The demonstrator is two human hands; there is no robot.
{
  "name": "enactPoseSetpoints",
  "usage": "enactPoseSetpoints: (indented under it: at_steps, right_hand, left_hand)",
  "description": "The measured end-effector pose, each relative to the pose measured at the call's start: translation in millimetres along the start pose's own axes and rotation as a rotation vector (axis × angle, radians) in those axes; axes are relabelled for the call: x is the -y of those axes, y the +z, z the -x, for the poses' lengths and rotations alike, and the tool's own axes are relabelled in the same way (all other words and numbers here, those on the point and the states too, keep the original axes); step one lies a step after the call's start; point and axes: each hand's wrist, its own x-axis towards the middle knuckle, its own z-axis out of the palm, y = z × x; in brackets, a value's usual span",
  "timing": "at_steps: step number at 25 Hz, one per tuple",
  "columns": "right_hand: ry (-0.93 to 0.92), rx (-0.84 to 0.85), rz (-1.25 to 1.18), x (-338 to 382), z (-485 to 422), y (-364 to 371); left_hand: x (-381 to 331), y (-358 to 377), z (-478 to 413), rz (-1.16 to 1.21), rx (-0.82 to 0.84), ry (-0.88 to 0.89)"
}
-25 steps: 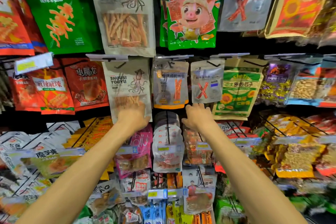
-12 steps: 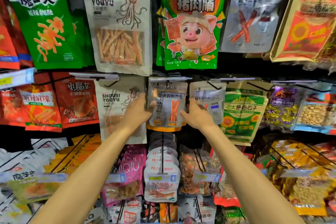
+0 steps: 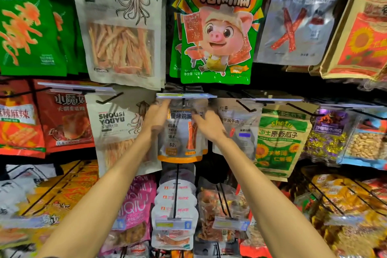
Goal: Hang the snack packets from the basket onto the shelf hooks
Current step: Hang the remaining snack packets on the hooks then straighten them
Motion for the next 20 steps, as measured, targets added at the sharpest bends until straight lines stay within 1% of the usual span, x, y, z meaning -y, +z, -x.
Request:
enactPoseSetpoints:
  at_steps: [3, 5, 7, 9, 11, 13, 15, 19, 20]
  right_hand:
    - [0.027, 0.023, -0.021, 4, -7, 2]
    - [0.029, 0.006, -0.086, 1, -3, 5]
    - [0.012, -0.031, -0.278, -6, 8, 11]
    - [0.094, -0.002, -0.525, -19, 19, 22]
    - [0.174, 0.033, -0.684, -31, 25, 38]
    - [0.168, 0.03, -0.712, -40, 21, 53]
    - [0.157, 0.006, -0.721, -43, 17, 62]
    - [0.121, 0.011, -0.674, -51, 13, 69]
    - [0.112, 0.018, -0.64, -54, 12, 70]
  left_hand:
    - [4, 2, -7, 0.05, -0.003, -0.04]
    - [9, 3, -3, 0.126, -0.013, -0.015]
    - [20, 5, 4, 0.211, 0.022, 0.041]
    - [36, 8, 13, 0.297, 0.125, 0.09]
    - [56, 10, 18, 0.371, 0.157, 0.033]
    - [73, 10, 18, 0.407, 0.18, -0.037]
    - [81, 12, 14, 0.419, 0.217, -0.059]
    - [74, 15, 10, 0.344, 0.202, 0.057]
    - [75, 16, 10, 0.336, 0.181, 0.055]
